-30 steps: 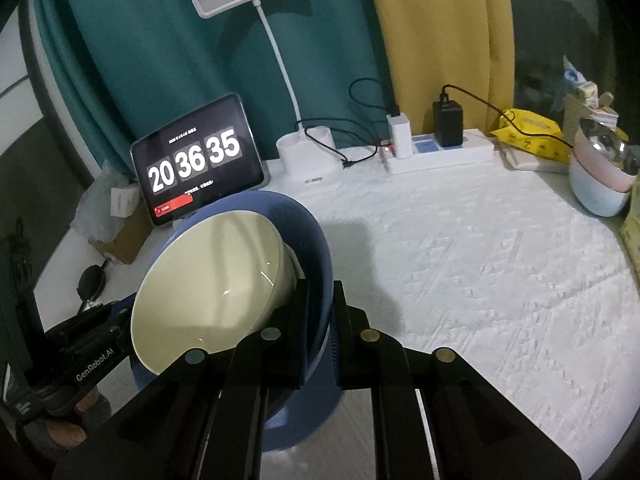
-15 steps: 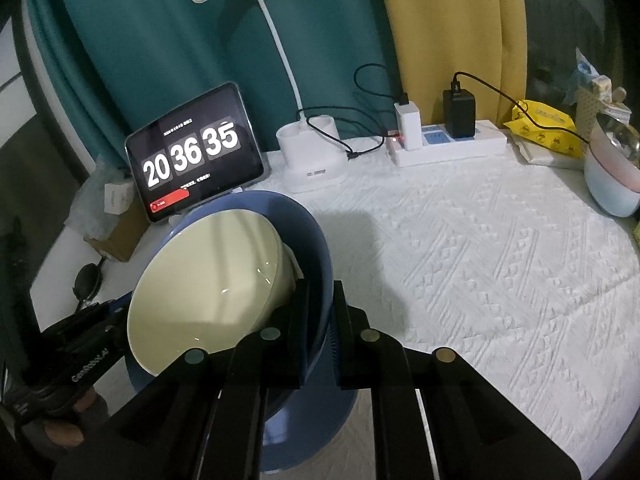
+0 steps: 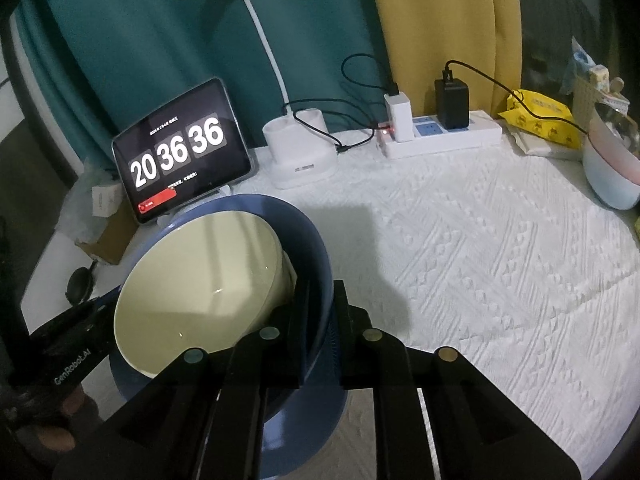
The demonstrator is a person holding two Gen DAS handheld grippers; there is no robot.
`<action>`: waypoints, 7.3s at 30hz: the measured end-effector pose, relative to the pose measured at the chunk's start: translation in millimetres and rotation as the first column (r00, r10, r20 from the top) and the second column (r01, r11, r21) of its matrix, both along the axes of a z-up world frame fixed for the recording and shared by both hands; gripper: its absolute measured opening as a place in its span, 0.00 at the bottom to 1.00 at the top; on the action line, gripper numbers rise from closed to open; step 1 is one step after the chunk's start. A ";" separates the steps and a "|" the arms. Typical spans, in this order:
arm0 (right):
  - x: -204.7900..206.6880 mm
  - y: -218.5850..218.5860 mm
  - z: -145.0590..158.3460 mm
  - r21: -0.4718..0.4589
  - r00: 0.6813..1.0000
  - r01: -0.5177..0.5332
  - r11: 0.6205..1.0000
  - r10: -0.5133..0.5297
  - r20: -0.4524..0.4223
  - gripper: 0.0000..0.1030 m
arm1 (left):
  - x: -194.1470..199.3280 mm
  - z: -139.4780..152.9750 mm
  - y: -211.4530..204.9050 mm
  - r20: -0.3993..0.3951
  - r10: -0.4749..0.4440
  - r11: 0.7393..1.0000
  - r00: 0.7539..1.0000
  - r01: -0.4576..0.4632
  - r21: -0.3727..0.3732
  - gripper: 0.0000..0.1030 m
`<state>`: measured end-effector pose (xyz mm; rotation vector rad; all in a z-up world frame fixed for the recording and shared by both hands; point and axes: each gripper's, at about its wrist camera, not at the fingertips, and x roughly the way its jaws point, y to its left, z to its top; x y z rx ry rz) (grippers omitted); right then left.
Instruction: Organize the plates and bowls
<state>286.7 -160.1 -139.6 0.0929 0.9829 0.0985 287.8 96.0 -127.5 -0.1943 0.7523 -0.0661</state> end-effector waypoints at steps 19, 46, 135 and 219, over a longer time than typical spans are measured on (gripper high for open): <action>-1.0 1.1 1.7 -0.081 1.000 0.005 0.997 -0.004 0.014 0.28 | -4.2 1.4 -2.1 0.002 0.024 0.999 1.000 -0.024 0.040 0.18; -40.1 1.9 20.1 -0.117 0.999 0.020 0.993 -0.015 0.048 0.51 | -41.3 13.2 -11.7 0.038 0.049 0.995 0.998 -0.052 0.085 0.44; -217.8 -9.8 200.1 -0.183 0.896 0.065 0.981 0.023 0.442 0.54 | -225.7 188.2 -80.9 0.479 0.018 0.988 0.878 -0.089 0.126 0.77; -234.5 -5.0 224.6 -0.214 0.870 0.071 0.974 0.045 0.491 0.55 | -245.6 203.4 -71.2 0.514 0.065 0.979 0.855 -0.155 0.134 0.77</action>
